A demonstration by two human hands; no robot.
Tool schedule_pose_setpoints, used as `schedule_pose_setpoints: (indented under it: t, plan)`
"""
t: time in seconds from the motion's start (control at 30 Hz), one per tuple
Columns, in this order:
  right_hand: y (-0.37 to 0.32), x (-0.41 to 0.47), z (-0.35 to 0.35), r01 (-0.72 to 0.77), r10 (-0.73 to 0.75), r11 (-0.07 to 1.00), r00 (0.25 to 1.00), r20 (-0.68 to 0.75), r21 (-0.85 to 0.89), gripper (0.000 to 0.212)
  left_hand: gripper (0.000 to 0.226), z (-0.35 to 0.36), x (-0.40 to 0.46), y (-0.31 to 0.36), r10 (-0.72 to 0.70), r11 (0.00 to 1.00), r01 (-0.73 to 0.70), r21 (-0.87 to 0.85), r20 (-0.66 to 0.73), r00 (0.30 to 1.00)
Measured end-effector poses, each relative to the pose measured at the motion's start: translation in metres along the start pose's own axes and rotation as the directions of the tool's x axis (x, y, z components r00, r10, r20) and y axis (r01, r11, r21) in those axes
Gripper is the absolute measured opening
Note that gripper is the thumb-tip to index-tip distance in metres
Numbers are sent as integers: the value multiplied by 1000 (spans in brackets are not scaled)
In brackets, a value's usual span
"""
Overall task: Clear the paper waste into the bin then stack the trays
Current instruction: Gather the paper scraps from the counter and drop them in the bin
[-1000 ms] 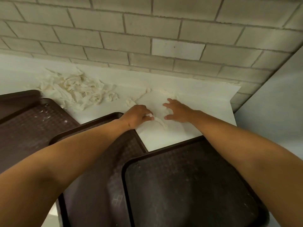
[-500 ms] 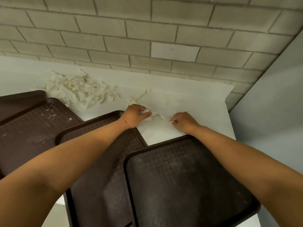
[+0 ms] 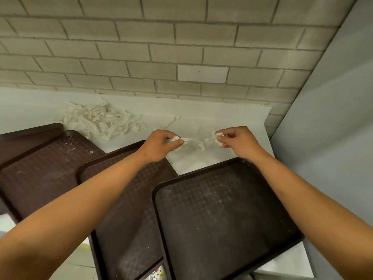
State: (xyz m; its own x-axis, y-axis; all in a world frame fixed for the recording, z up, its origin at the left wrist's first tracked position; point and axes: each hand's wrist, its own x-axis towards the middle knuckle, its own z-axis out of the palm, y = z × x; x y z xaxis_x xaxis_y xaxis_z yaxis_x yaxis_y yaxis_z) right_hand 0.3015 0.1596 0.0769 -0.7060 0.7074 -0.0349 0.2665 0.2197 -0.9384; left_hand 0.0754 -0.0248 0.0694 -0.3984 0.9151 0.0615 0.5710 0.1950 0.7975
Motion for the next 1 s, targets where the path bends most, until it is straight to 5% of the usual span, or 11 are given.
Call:
schedule_pose_setpoints:
  t: [1.0]
  plan:
    - [3, -294, 54, -20, 65, 962, 986, -156, 273, 22, 14, 50, -248, 62, 77, 984, -70, -161, 38, 996]
